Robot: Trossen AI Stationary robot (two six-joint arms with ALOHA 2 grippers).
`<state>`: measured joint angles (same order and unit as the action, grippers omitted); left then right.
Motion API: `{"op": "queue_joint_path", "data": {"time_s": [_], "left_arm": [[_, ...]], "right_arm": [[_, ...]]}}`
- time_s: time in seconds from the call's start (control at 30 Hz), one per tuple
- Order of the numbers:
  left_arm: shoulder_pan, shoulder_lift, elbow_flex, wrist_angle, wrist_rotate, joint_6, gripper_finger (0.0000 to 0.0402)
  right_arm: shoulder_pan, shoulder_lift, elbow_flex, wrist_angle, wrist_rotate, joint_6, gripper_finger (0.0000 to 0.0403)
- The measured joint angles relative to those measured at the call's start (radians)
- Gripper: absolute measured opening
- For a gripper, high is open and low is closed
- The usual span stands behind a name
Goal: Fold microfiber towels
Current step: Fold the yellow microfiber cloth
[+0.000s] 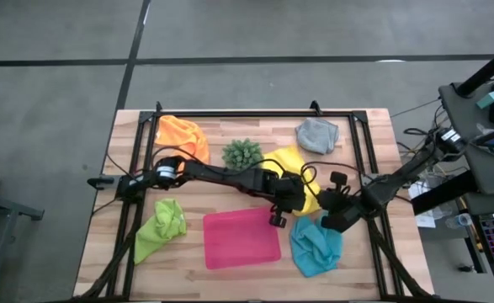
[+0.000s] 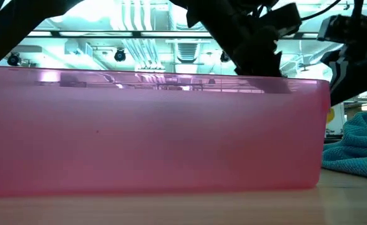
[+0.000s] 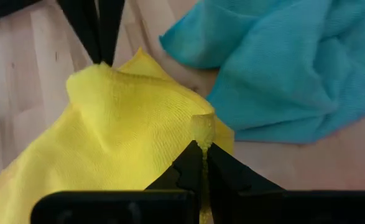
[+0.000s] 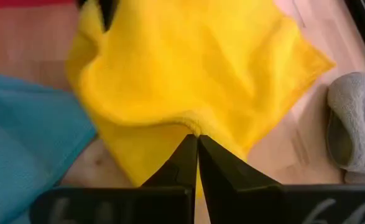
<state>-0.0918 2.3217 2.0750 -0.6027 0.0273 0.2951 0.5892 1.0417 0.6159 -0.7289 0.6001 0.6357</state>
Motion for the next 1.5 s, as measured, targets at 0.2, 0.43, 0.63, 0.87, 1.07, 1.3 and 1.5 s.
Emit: {"op": "queue_joint_path", "data": {"time_s": [0.2,0.43,0.63,0.87,1.07,1.3,1.5], "left_arm": [[-0.006,-0.001,-0.009,-0.038,0.000,-0.007,0.0000],[-0.004,-0.021,-0.011,-0.039,-0.004,-0.029,0.0000],[0.000,-0.039,-0.016,-0.050,-0.013,-0.024,0.0000],[0.008,-0.084,-0.021,-0.060,-0.125,-0.020,0.0000],[0.016,-0.105,-0.021,-0.061,-0.173,-0.017,0.0000],[0.018,-0.112,-0.021,-0.061,-0.175,-0.017,0.0000],[0.018,-0.112,-0.021,-0.061,-0.175,-0.018,0.0000]], "right_arm": [[0.003,0.022,-0.010,0.008,-0.149,0.056,0.0012],[0.004,0.167,-0.024,0.013,-0.234,0.161,0.0077],[0.004,0.195,-0.006,-0.002,-0.242,0.185,0.0155],[0.013,0.088,-0.001,0.008,-0.223,0.200,0.0228],[0.060,0.053,-0.022,0.124,-0.007,0.168,0.0251],[0.070,0.162,-0.066,0.379,0.043,0.115,0.0243],[0.070,0.277,-0.067,0.367,0.081,0.184,0.0240]]}}
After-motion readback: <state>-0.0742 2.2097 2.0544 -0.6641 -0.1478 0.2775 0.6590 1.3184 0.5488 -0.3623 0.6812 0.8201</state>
